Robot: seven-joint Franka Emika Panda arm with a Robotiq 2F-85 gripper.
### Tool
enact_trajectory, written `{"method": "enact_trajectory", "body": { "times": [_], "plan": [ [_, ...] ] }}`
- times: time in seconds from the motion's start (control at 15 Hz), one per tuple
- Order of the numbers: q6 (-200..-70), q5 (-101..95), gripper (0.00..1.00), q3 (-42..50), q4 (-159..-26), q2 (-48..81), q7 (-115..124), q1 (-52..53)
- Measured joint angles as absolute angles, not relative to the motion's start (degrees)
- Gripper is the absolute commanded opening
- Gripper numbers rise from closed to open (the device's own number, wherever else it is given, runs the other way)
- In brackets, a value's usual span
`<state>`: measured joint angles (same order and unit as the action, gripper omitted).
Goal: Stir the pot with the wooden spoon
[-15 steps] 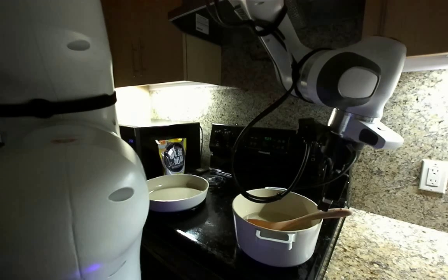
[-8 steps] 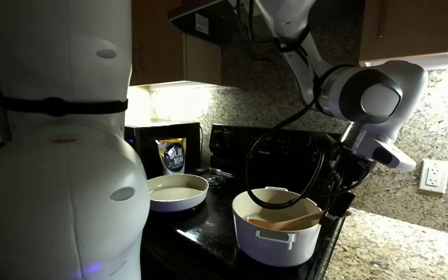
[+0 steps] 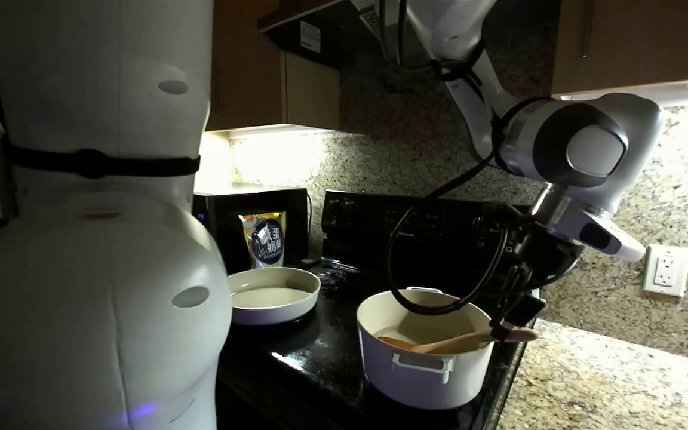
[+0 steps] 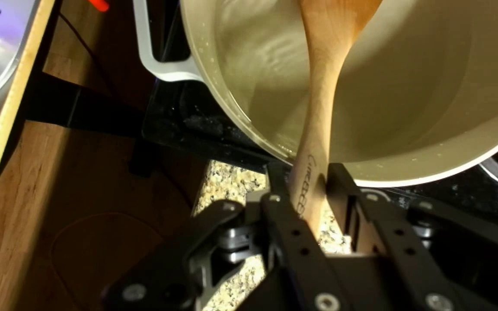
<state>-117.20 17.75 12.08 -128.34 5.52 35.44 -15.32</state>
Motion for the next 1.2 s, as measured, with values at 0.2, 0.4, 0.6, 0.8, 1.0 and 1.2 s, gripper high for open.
{"method": "enact_trajectory", "body": {
  "times": [0.2,0.4,0.6,0.8,1.0,1.2],
  "plan": [
    [-116.6,17.9,0.56,12.2,-127.4,6.2,36.0,-15.3],
    [-116.6,18.0,0.76,12.2,-127.1,6.6,36.0,-15.1],
    [-116.6,18.0,0.95,12.2,-126.6,7.1,36.0,-14.8],
    [-116.6,18.0,1.00,12.3,-126.0,8.0,36.2,-14.7],
    [-116.6,18.0,0.75,12.8,-124.9,9.2,36.6,-14.7],
    [-116.6,18.1,0.61,13.5,-124.2,10.1,36.7,-14.7]
  ]
}}
